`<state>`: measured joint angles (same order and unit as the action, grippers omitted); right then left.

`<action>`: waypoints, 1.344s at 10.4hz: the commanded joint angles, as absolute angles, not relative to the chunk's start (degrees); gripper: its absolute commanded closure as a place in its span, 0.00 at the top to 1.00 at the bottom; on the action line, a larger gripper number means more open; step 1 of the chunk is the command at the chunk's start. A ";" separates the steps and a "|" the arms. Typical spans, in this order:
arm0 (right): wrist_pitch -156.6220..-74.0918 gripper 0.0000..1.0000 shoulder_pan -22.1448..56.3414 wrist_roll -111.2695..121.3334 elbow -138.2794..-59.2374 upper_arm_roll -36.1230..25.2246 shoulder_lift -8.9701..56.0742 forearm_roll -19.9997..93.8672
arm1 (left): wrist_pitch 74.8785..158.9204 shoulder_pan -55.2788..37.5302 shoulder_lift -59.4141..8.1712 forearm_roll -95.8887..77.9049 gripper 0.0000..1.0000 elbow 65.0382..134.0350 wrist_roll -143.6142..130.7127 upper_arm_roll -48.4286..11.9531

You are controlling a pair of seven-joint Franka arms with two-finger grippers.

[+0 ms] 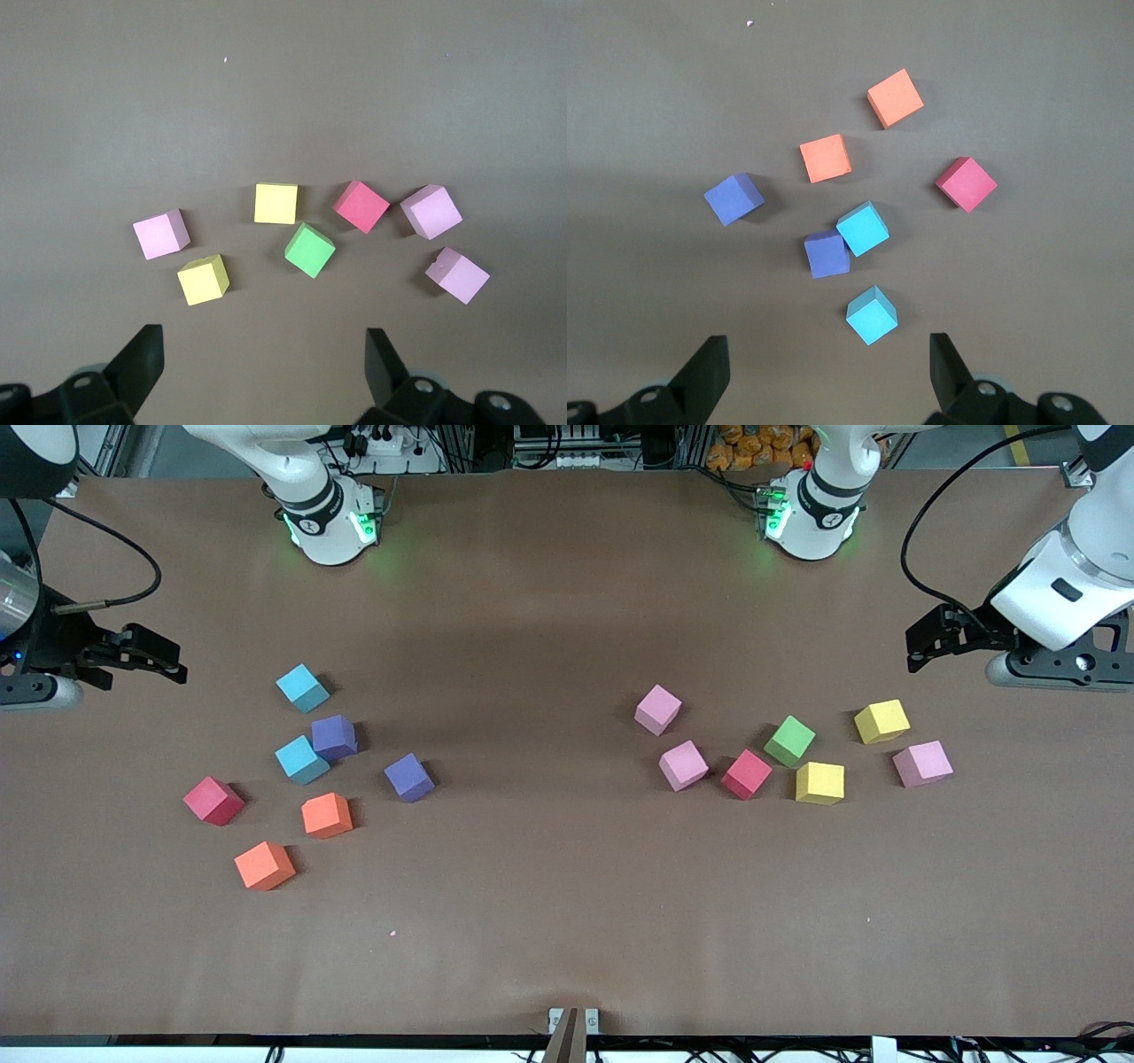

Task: Form number 2 with 11 blocks
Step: 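Lower the left gripper onto the yellow cube while the right gripper reaches purple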

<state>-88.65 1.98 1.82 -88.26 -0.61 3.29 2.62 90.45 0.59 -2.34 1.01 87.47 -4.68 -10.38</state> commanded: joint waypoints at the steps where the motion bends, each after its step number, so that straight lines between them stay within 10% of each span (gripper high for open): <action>1: -88.51 1.00 1.76 1.93 -88.86 -0.53 2.64 3.43 | 90.70 0.88 -1.85 2.11 1.00 87.80 -5.10 -10.64; 14: -88.24 1.00 0.53 2.02 -88.86 -0.62 2.02 2.64 | 100.67 2.37 -10.63 1.14 1.00 96.73 -5.36 -11.07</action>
